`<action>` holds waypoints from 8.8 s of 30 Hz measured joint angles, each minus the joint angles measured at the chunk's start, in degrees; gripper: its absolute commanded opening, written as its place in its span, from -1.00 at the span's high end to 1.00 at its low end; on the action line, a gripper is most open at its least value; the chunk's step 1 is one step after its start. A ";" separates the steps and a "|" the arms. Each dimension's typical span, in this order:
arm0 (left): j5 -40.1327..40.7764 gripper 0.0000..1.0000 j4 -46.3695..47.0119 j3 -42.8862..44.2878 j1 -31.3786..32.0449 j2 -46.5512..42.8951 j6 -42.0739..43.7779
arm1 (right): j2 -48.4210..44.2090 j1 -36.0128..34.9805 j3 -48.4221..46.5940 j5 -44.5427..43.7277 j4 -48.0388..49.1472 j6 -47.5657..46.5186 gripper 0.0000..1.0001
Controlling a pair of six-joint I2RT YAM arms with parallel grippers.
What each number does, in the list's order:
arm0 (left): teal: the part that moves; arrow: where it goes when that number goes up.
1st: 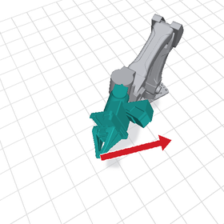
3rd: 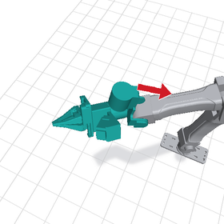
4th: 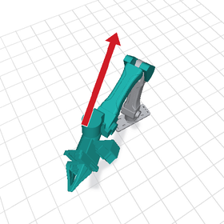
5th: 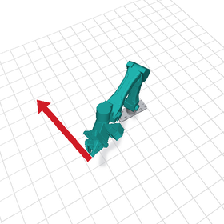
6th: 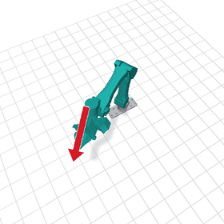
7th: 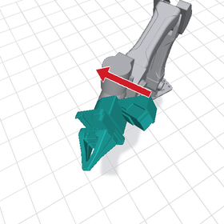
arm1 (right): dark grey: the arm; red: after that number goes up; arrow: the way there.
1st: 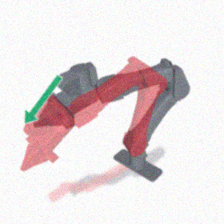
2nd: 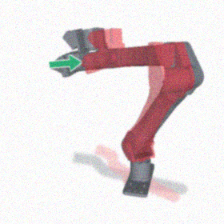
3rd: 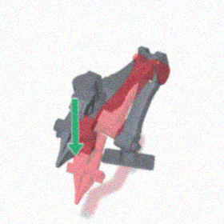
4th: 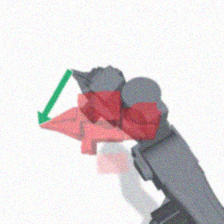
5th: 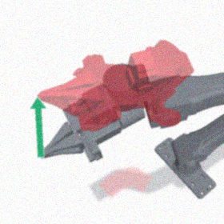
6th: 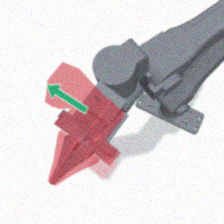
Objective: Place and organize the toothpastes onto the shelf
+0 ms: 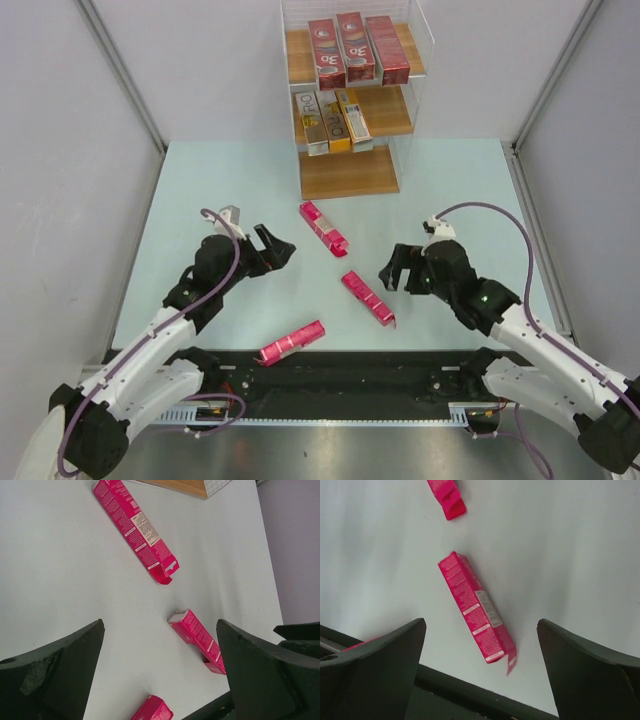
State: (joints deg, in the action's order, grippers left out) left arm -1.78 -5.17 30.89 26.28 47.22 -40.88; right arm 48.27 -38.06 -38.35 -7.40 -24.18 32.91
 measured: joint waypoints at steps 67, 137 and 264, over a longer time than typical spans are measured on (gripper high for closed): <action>-7.74 -1.00 5.31 -0.22 0.00 5.46 -0.68 | 1.18 1.14 13.86 23.50 16.96 0.35 0.63; -1.84 -0.99 -3.17 0.20 0.17 -1.66 3.78 | 77.55 18.60 -30.91 36.11 66.07 38.38 0.75; -23.80 -0.95 34.99 -2.93 0.22 18.12 -13.40 | 19.12 -17.81 -9.64 -4.83 19.34 -7.23 0.49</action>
State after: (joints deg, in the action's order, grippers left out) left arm -25.58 29.82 27.97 26.50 65.34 -54.28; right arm 67.40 -55.88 -47.99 -12.23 -4.84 25.67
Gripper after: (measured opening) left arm 0.993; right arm 0.391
